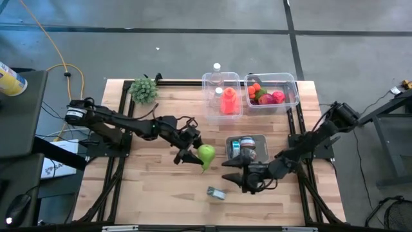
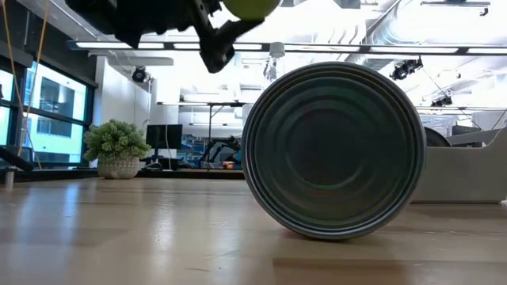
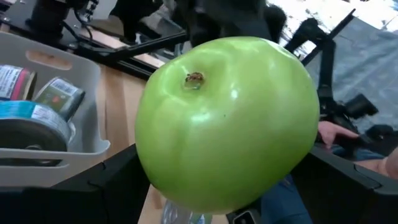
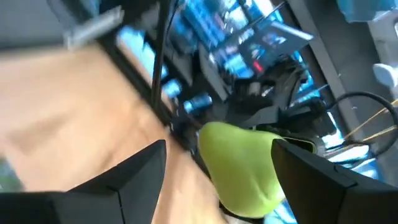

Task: Pick & Place Food Item
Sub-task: Put the pear into the right transparent bin

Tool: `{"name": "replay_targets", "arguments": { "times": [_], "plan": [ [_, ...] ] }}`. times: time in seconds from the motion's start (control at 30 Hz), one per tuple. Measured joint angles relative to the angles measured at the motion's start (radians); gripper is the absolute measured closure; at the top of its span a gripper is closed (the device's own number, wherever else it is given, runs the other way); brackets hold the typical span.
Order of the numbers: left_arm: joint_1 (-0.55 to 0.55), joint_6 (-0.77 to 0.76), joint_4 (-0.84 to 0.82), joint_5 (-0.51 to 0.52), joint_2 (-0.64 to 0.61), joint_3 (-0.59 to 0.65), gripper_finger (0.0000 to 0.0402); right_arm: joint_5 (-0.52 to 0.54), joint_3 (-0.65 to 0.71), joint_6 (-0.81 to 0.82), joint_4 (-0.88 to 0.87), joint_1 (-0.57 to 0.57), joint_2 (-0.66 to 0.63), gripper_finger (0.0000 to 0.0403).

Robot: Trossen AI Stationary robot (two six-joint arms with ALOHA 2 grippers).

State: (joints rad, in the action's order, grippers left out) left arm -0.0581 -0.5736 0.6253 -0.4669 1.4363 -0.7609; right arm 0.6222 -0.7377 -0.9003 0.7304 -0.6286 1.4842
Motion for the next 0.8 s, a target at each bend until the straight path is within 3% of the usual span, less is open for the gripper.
{"name": "replay_targets", "arguments": {
  "times": [0.2,0.43,0.8],
  "plan": [
    [0.000,-0.030,0.083,-0.002,0.057,0.000,0.0073,0.239,-0.082,-0.213,-0.007,0.002,0.165,0.0132],
    [0.001,-0.030,0.092,-0.009,0.062,0.000,0.0073,0.472,-0.169,-0.279,0.084,-0.001,0.288,0.0146],
    [0.002,-0.040,0.122,-0.008,0.059,0.000,0.0073,0.472,-0.170,-0.353,0.218,0.035,0.291,0.0171]
  ]
}}
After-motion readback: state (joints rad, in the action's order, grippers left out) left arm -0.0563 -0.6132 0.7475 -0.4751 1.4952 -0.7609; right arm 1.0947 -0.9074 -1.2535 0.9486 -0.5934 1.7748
